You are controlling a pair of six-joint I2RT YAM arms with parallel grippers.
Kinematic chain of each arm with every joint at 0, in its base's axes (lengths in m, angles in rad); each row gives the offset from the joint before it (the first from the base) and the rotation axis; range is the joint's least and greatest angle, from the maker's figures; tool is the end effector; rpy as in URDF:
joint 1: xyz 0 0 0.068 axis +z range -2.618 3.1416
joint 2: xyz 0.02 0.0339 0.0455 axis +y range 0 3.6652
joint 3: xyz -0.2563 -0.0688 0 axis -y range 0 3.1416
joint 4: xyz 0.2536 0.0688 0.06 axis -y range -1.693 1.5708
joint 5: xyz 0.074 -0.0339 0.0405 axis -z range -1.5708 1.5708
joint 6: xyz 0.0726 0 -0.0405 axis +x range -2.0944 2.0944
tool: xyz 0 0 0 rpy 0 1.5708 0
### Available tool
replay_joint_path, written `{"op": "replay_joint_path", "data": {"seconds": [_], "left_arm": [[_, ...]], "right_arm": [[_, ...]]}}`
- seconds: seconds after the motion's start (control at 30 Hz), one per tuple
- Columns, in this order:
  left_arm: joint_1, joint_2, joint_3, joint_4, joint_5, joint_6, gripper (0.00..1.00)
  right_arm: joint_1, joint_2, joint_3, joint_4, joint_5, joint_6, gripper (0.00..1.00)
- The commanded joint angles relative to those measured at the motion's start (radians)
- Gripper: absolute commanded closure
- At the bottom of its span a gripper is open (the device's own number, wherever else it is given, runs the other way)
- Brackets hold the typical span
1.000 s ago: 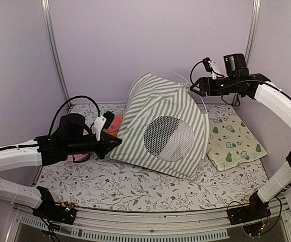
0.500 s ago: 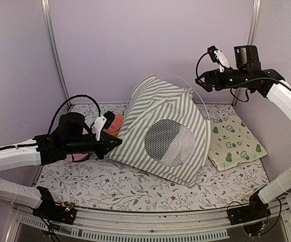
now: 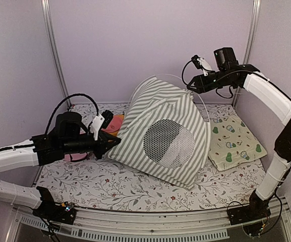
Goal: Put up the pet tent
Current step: Rotate the tent to the center of the board.
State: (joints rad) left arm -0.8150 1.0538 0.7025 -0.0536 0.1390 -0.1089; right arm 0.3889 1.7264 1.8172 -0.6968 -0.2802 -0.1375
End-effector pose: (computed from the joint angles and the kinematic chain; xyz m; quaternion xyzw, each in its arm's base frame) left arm 0.1890 -0.2152 0.2479 0.3238 0.7682 -0.2967 0.4658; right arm 0.3857 0.1797 0.3676 -0.2908 0.8301 0.1803 0.4402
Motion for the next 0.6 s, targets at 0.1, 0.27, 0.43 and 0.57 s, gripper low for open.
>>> {"op": "replay_joint_path", "data": {"seconds": [0.1,0.27,0.43,0.57], "left_arm": [[0.008,-0.06,0.026,0.045,-0.03,0.006,1.0],[0.01,-0.112,-0.006,0.067,-0.104,-0.011,1.0],[0.013,-0.202,-0.054,0.087,-0.261,-0.044,1.0],[0.027,-0.247,-0.074,0.096,-0.372,-0.067,1.0]], "right_arm": [[-0.062,0.053,0.062,-0.04,-0.132,0.022,0.77],[-0.152,0.054,0.062,-0.02,-0.161,0.076,1.0],[-0.266,0.022,0.041,0.039,-0.141,0.212,1.0],[-0.261,-0.028,0.003,0.087,-0.185,0.249,1.0]]}}
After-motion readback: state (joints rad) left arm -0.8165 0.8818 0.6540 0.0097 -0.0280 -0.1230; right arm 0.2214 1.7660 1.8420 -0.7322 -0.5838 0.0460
